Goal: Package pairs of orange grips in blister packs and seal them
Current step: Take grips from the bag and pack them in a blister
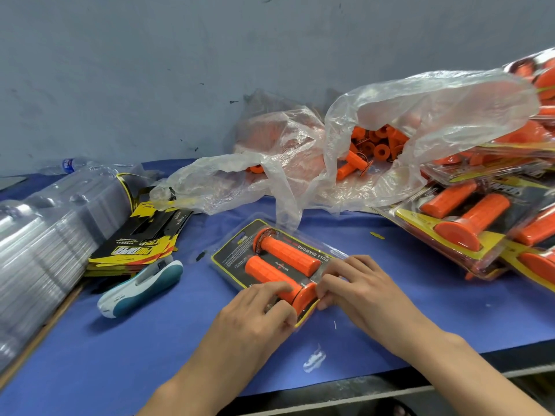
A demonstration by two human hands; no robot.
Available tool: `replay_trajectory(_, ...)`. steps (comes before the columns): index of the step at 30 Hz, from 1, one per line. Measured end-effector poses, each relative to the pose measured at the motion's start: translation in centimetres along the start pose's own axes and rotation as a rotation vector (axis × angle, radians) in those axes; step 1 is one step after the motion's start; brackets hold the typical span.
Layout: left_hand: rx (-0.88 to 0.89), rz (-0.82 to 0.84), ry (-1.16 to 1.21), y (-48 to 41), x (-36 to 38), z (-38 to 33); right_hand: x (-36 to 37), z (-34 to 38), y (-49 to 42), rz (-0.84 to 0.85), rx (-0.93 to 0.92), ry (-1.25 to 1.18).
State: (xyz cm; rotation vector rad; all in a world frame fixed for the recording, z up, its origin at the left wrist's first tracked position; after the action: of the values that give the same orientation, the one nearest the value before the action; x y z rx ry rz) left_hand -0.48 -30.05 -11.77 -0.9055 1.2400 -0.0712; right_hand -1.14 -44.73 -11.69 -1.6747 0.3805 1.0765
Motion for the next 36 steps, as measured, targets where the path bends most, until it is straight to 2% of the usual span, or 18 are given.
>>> replay_trajectory(5,-0.034,0.021,0.035,-0.3,0.1,0.2,0.4,0.6,0.5,0.047,0.037,-0.059)
replay_trajectory(10,0.036,-0.002,0.036,-0.9,0.5,-0.8,0.1,1.7,0.8,0.013,0.034,-0.084)
replay_trajectory(14,0.092,0.048,0.017,-0.8,1.4,-0.4,-0.2,1.0,1.1,0.092,0.069,-0.066)
replay_trajectory(18,0.045,0.076,-0.016,-1.4,1.3,1.0,-0.5,-0.3,1.4,0.156,0.114,-0.103)
replay_trajectory(25,0.063,0.065,-0.012,-2.1,1.4,-0.6,0.2,0.6,1.2,0.050,0.172,-0.047)
replay_trajectory(28,0.055,0.081,-0.055,-1.8,1.4,-0.1,0.1,-0.3,1.3,0.064,0.167,-0.004)
replay_trajectory(36,-0.053,0.131,-0.130,0.0,-0.4,4.9,-1.5,-6.2,2.9,0.070,0.407,0.056)
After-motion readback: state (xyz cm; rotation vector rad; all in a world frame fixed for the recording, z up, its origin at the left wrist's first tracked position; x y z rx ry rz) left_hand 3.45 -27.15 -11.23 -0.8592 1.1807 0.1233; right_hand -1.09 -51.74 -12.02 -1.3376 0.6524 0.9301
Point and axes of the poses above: each hand's wrist, its own y-axis away from the middle knuckle, its own x-axis out of the palm, z = x × y, the point moved 8 cm from there along -y, towards the middle knuckle
